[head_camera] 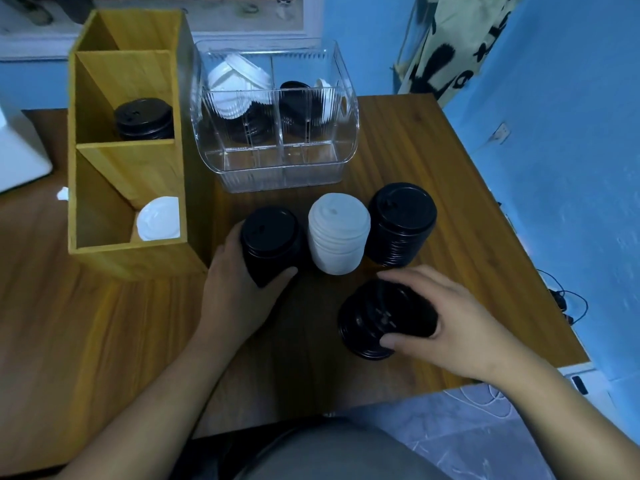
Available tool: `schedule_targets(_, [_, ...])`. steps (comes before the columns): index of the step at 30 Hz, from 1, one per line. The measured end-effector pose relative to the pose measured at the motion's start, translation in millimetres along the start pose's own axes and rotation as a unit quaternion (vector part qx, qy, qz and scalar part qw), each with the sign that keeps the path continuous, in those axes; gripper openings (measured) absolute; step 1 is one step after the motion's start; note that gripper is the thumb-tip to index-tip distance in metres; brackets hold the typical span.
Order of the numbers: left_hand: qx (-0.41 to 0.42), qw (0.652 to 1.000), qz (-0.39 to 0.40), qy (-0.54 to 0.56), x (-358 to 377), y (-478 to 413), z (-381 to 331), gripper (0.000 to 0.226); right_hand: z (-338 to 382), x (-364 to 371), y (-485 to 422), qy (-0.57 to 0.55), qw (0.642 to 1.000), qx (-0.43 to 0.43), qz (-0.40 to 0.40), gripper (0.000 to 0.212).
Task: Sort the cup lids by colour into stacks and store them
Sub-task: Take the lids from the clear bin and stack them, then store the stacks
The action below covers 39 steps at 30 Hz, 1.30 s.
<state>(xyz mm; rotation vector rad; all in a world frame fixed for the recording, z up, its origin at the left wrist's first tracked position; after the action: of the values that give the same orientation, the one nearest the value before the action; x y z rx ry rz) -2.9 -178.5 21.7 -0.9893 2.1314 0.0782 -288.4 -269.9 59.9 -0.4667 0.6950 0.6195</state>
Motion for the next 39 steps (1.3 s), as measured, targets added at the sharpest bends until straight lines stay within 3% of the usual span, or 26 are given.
schedule_targets(4, [0.004,1.0,-0.001,-0.003,0,1,1,0.1,-18,-23,15,0.096,0.982,0.108,-0.119,0.076])
schedule_targets(8, [0.007,1.0,0.002,-0.003,0,0,-1,0.099,-36,-22,26,0.255,0.948,0.154,-0.112,0.086])
schedule_targets(15, [0.019,1.0,-0.002,-0.002,0,1,-1,0.098,-43,-20,34,0.161,0.978,0.112,-0.067,0.081])
schedule_targets(22, [0.023,1.0,-0.005,-0.011,1,1,-1,0.099,4,-57,0,-0.029,0.982,0.042,-0.181,0.052])
schedule_targets(25, [0.022,1.0,-0.004,-0.006,0,0,-1,0.098,14,-65,-39,0.034,0.979,0.019,-0.202,0.054])
schedule_targets(30, [-0.003,1.0,0.002,-0.008,1,0,1,0.101,14,-52,-85,0.167,0.974,0.038,-0.149,0.064])
schedule_targets(39, [-0.01,1.0,0.005,-0.009,2,-1,2,0.101,5,-27,-92,0.155,0.98,0.035,-0.118,0.062])
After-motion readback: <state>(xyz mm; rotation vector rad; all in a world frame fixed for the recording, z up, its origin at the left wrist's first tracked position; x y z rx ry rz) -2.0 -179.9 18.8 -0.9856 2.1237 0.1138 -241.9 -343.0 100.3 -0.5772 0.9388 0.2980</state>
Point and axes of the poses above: each hand's wrist, its own y-axis away from the middle knuckle, its own x-axis out of the palm, z = x × y, the point moved 2 cm from there along -y, towards the middle knuckle, and after that the axes turned 12 degrees about -z, right-handed, at the moved point
